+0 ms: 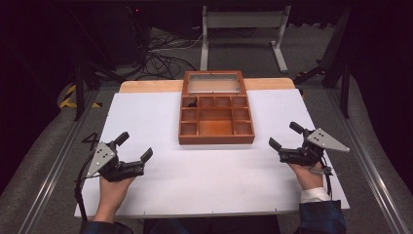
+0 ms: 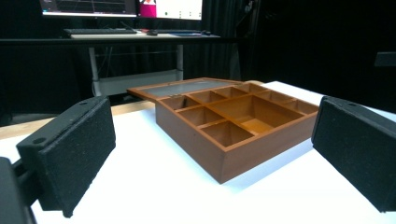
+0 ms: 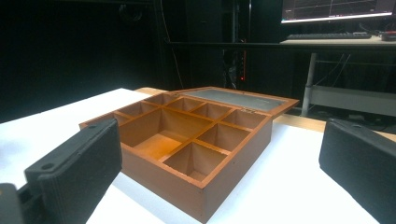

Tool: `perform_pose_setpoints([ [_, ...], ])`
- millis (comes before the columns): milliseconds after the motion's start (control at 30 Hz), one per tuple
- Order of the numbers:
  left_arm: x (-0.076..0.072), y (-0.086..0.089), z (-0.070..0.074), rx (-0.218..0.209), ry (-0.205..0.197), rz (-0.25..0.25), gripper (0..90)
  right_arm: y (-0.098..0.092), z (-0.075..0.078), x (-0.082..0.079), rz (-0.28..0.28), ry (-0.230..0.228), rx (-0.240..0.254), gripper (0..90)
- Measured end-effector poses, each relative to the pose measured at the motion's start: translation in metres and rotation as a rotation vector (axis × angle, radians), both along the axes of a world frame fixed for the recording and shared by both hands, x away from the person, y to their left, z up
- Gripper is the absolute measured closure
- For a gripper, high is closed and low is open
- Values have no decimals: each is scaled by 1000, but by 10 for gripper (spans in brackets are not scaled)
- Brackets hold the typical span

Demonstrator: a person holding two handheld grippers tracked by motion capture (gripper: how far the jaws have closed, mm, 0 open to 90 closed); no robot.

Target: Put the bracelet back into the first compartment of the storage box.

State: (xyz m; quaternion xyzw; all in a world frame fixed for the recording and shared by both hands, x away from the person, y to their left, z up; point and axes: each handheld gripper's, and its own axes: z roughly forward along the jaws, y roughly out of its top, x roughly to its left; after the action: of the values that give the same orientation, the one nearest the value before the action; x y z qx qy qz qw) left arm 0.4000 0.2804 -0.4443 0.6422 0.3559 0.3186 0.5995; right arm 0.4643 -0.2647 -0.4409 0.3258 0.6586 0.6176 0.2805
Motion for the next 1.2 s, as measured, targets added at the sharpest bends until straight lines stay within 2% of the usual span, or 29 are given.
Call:
perform_pose_setpoints([
  [233, -2, 1, -2, -7, 6, -7, 2, 1, -1, 0, -7, -9, -8, 0],
  [367, -2, 1, -4, 18, 5, -8, 2, 1, -2, 1, -8, -7, -14, 0],
  [1200, 1, 3, -7, 18, 18, -8, 2, 3, -4, 2, -2, -8, -14, 0],
])
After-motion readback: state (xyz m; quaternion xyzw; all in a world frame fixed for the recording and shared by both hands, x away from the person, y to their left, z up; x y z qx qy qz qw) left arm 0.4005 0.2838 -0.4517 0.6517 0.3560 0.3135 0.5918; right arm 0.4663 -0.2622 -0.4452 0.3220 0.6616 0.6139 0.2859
